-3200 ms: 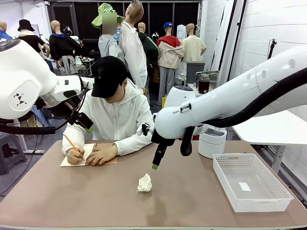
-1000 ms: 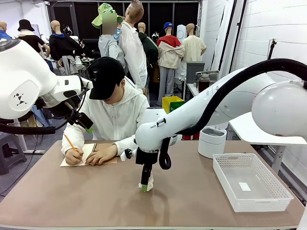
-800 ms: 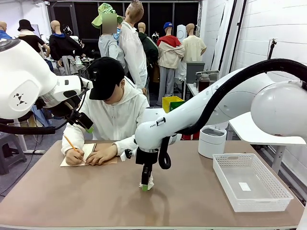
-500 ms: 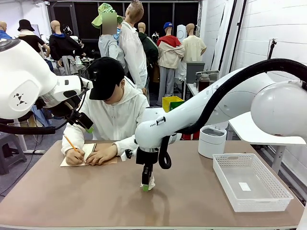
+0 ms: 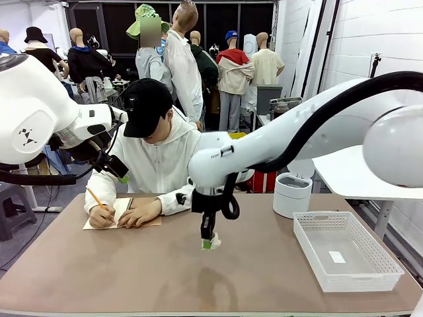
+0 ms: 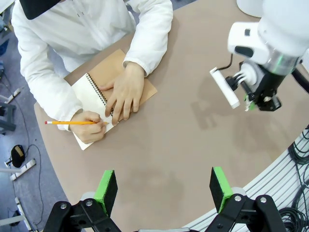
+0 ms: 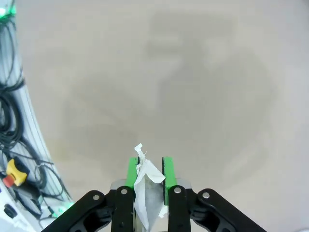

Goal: Sort the paper based on its condition.
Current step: If a person hands you a paper, place it in the Organizing basket , and if it's crumpled, put it in the Trash can.

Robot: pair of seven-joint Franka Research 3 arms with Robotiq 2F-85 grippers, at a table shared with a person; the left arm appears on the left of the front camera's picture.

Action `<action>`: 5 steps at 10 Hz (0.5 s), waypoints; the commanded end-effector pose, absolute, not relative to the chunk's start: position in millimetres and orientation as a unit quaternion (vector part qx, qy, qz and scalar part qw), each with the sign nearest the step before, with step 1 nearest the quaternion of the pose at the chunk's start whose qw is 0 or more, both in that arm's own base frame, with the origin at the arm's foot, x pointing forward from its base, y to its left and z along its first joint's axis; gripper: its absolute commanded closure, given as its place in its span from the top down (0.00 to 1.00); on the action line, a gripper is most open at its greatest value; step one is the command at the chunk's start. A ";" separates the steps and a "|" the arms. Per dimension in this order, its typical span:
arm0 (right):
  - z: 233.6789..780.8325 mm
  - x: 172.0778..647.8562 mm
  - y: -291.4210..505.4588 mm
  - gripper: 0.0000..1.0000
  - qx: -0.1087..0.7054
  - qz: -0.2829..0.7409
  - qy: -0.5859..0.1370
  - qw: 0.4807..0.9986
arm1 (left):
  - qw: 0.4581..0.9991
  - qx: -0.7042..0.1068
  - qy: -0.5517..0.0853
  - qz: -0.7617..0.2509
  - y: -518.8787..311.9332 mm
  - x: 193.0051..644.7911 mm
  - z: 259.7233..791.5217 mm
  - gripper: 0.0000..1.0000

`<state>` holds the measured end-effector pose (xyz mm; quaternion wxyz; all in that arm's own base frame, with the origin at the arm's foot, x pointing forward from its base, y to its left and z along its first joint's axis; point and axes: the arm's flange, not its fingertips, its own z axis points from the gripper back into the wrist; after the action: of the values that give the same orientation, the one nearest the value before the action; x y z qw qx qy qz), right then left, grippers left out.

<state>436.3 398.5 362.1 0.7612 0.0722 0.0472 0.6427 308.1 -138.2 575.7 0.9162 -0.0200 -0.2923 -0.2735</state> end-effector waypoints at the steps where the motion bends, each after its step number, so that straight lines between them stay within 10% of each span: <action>1: 414.8 428.7 359.6 0.24 0.044 0.639 0.053 0.766 | 0.916 -0.020 -0.292 -0.273 -137.2 308.0 575.6 1.00; 5: 510.5 447.3 295.7 0.24 -0.017 0.609 0.024 0.793 | 0.916 -0.020 -0.292 -0.273 -137.2 308.0 575.6 1.00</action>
<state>439.8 301.9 508.7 0.7969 0.0010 0.0247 0.6036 308.1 -138.0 575.9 0.9162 -0.0199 -0.2925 -0.2732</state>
